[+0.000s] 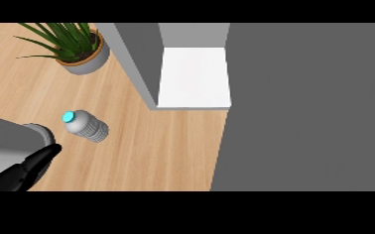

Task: Pick up the bottled water, place it into the cabinet and close the cabinet

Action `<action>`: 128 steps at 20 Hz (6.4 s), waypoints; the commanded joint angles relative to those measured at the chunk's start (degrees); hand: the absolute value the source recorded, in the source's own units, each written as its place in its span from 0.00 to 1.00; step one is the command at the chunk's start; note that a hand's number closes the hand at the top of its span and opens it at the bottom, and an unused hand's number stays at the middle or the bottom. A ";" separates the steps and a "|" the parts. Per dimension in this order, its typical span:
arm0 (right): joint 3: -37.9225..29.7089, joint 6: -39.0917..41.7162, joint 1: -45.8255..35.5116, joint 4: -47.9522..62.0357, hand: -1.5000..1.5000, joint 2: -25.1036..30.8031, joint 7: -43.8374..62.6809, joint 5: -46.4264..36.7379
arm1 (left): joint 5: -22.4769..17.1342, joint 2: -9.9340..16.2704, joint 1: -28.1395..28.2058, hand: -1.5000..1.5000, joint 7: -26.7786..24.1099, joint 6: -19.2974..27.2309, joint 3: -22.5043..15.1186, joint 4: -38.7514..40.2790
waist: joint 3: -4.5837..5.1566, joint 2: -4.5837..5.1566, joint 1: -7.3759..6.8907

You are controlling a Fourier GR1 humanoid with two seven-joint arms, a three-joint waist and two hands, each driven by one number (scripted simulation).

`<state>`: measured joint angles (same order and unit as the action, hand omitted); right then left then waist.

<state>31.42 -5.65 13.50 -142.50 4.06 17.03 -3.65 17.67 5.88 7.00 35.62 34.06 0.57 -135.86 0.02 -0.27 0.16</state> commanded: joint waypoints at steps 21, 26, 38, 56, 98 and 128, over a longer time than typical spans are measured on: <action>4.15 -6.01 0.91 -6.55 0.00 7.08 1.35 -7.26 | -11.46 -5.41 0.52 0.00 -26.82 -1.47 6.67 25.23 | 0.03 0.14 0.22; 8.72 -9.22 -1.12 -4.60 0.00 5.62 2.01 -10.66 | -15.02 -4.65 -2.20 0.00 -30.45 -4.06 8.79 32.46 | 0.04 0.13 0.21; 8.95 -12.35 -5.19 -1.73 0.00 6.82 3.46 -10.70 | -22.74 -4.91 -5.18 0.00 -46.20 -9.93 12.86 51.05 | 0.04 0.20 0.15; 9.57 -14.07 -3.09 -5.41 0.00 11.76 0.91 -8.66 | -28.25 -5.81 -17.58 0.00 -67.81 -10.31 18.80 82.20 | 0.04 0.25 0.62; 12.05 -18.38 -7.38 -3.00 0.00 15.12 1.85 -7.08 | -30.19 -4.96 -21.83 1.00 -85.04 -45.04 8.53 102.04 | 0.05 -0.10 0.91; 13.32 -22.11 -7.50 -1.29 0.00 14.67 0.48 -8.73 | -37.60 -5.87 -15.52 1.00 -55.94 -21.40 -18.09 54.42 | 0.00 0.17 0.27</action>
<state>45.01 -27.98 6.46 -140.92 19.26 15.70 -8.13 -19.41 0.02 -5.08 -21.56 7.66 -13.31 -80.71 0.01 -0.19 0.35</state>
